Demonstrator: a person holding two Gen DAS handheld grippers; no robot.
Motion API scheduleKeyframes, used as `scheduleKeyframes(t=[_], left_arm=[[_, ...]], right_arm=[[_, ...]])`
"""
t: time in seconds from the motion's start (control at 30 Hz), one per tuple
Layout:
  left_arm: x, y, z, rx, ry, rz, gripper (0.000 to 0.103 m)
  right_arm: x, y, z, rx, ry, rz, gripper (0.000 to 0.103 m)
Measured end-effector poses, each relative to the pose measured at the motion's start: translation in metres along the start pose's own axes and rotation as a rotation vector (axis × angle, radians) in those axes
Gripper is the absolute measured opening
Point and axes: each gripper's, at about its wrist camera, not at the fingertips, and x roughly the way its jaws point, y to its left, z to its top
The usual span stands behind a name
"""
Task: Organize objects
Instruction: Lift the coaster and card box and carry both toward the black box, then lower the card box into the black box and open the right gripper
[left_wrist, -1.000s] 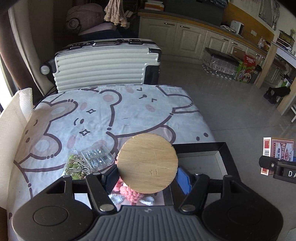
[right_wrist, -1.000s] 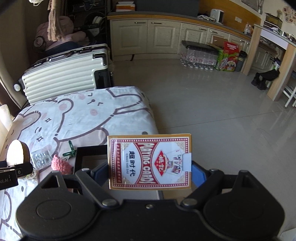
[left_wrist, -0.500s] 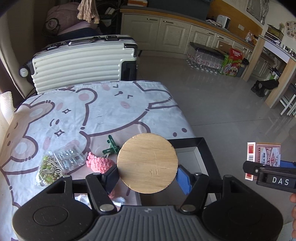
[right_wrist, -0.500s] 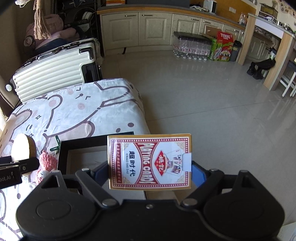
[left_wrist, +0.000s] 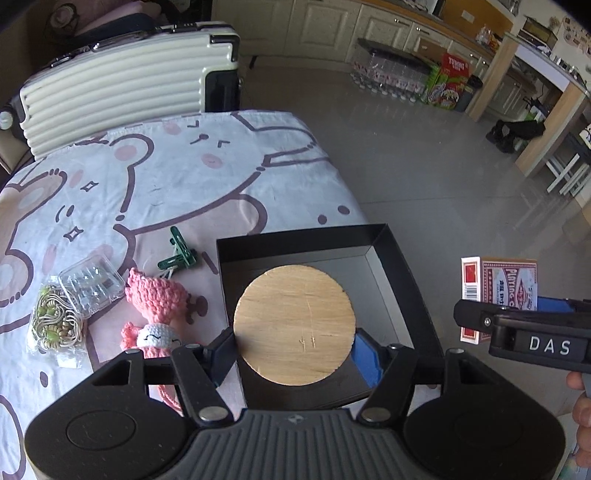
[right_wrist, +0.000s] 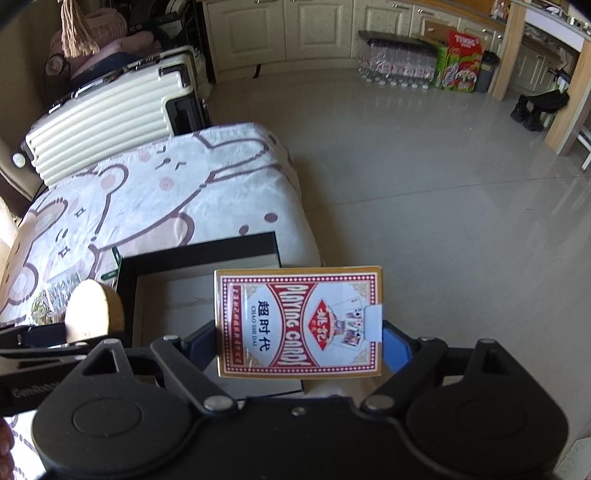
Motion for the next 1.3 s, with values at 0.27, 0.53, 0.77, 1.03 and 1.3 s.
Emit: scheduleKeyframes(t=[0.27, 0.53, 0.77, 1.03, 1.3], left_arm=[[0.003, 0.024, 0.01, -0.089, -0.025, 0.012, 0.067], [0.006, 0.028, 0.015, -0.086, -0.03, 0.001, 0.067], [0.009, 0.033, 0.014, -0.075, -0.017, 0.01, 0.067], [0.012, 0.038, 0.012, -0.068, -0.003, 0.008, 0.067], [0.016, 0.033, 0.009, -0.04, 0.014, 0.007, 0.067]], right_arm=[[0.03, 0.014, -0.001, -0.043, 0.099, 0.053, 0.089], [0.059, 0.042, -0.006, -0.108, 0.213, 0.085, 0.089], [0.079, 0.057, -0.008, -0.125, 0.259, 0.044, 0.089], [0.089, 0.06, -0.01, -0.13, 0.272, 0.002, 0.089], [0.092, 0.062, -0.015, -0.162, 0.296, -0.018, 0.09]])
